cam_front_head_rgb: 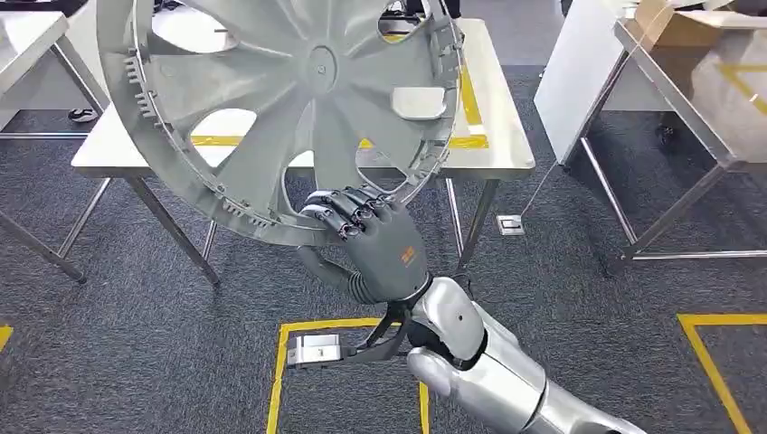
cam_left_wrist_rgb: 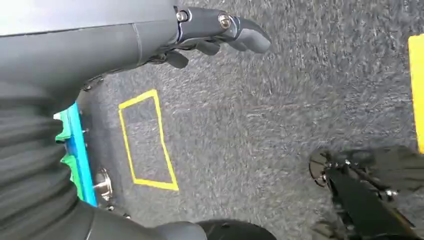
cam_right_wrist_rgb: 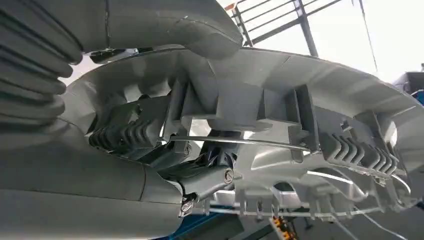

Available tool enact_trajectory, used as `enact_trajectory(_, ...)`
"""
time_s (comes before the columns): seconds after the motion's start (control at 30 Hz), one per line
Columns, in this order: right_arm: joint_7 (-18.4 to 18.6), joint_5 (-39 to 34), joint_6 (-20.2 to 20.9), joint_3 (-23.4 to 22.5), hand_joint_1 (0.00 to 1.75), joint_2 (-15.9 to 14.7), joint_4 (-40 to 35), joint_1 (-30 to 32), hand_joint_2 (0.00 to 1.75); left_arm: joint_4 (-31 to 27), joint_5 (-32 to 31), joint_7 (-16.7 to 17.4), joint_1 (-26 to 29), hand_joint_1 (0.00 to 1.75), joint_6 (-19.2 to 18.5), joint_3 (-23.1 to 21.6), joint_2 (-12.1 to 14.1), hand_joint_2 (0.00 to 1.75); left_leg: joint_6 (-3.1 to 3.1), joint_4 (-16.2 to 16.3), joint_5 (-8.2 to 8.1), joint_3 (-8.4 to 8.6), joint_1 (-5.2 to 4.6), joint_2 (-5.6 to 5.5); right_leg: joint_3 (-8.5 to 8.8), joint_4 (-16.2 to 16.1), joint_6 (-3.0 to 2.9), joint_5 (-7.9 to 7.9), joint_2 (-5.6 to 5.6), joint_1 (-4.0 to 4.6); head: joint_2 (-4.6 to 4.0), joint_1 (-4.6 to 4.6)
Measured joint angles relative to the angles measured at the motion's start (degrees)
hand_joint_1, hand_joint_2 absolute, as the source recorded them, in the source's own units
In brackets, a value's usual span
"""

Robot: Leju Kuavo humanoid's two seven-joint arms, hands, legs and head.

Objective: Take the parts from the cabinet and place them on the table.

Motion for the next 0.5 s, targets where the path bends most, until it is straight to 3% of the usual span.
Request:
enact_trajectory(0.03, 0.0, 0.0, 0.0, 0.0, 1.75, 0.0, 0.1, 0.0, 1.75, 0.0, 0.0, 0.0, 0.0, 0.00, 0.0, 0.0, 0.0, 1.75, 0.00, 0.1, 0.00, -0.06, 0.00, -0.16, -1.59, 3.2, 0.11, -0.72, 0.00, -0.04, 0.00, 0.00)
enact_trajectory(0.07, 0.0, 0.0, 0.0, 0.0, 1.75, 0.0, 0.2, 0.0, 1.75, 0.0, 0.0, 0.0, 0.0, 0.00, 0.0, 0.0, 0.0, 1.75, -0.02, 0.1, -0.01, -0.05, 0.04, -0.32, -1.94, 3.6, 0.16, -0.10, 0.00, -0.12, 0.00, 0.00)
enact_trajectory(0.1, 0.1, 0.0, 0.0, 0.0, 1.75, 0.0, 0.3, 0.0, 1.75, 0.0, 0.0, 0.0, 0.0, 0.00, 0.0, 0.0, 0.0, 1.75, -0.06, 0.2, -0.03, -0.02, 0.13, -0.49, -0.93, 1.3, 0.19, 1.84, 0.00, -0.25, 0.00, 0.02)
enact_trajectory(0.17, 0.2, -0.1, 0.0, 0.0, 1.75, 0.0, 0.4, -0.1, 1.75, 0.0, 0.0, 0.0, 0.0, 0.00, 0.0, 0.0, -0.1, 1.75, -0.43, 0.5, -0.18, 0.06, 0.30, -0.93, 4.16, -9.1, 0.08, 7.25, 0.04, -0.44, 0.00, 0.04)
enact_trajectory(0.2, 0.1, 0.0, 0.0, 0.0, 1.75, 0.0, 0.4, -0.1, 1.75, 0.0, 0.0, 0.0, -0.1, 0.00, 0.0, 0.0, -0.2, 1.75, -0.80, 0.6, -0.27, -0.03, 0.33, -1.04, 6.09, -13.6, -0.09, 7.97, 0.26, -0.52, 0.00, 0.09)
enact_trajectory(0.23, 0.0, 0.0, 0.0, 0.0, 1.75, 0.0, 0.4, -0.1, 1.75, 0.0, 0.0, 0.0, -0.2, 0.00, 0.0, 0.0, -0.2, 1.75, -1.31, 0.9, -0.30, -0.31, 0.02, -1.26, 6.29, -14.0, -0.28, 7.58, 0.43, -0.03, 0.00, 0.09)
enact_trajectory(0.33, 0.0, 0.0, 0.0, 0.0, 1.75, 0.0, 0.4, -0.2, 1.75, 0.0, 0.0, 0.0, -0.1, 0.00, 0.0, 0.0, -0.2, 1.75, -2.54, 0.0, -0.01, -0.15, 0.23, -1.30, 5.98, -14.0, -1.41, 7.62, 0.44, 0.29, 0.00, 0.07)
enact_trajectory(0.4, 0.1, 0.0, 0.1, 0.0, 1.75, 0.0, 0.4, -0.2, 1.75, 0.0, 0.0, 0.0, -0.1, 0.00, 0.0, 0.0, -0.1, 1.75, -3.07, 1.2, -0.50, -0.63, 0.31, -0.80, 6.61, -14.9, -2.39, 7.68, 0.28, -0.27, 0.00, -0.04)
enact_trajectory(0.43, 0.0, 0.0, 0.1, 0.0, 1.75, 0.1, 0.5, -0.3, 1.75, 0.0, 0.0, 0.1, -0.1, 0.00, 0.0, 0.0, -0.1, 1.75, -3.17, 4.0, -2.03, -2.08, 0.32, -0.48, 6.81, -14.9, -2.87, 7.47, 0.14, -0.27, 0.00, -0.20)
enact_trajectory(0.5, -0.1, 0.1, 0.1, 0.0, 1.75, 0.3, 0.6, -0.3, 1.75, 0.0, 0.0, 0.3, 0.0, 0.00, 0.1, 0.0, -0.1, 1.75, -3.51, 13.0, -5.77, -6.74, 0.30, -0.44, 7.23, -14.8, -3.29, 7.14, -0.02, -0.10, 0.00, -0.20)
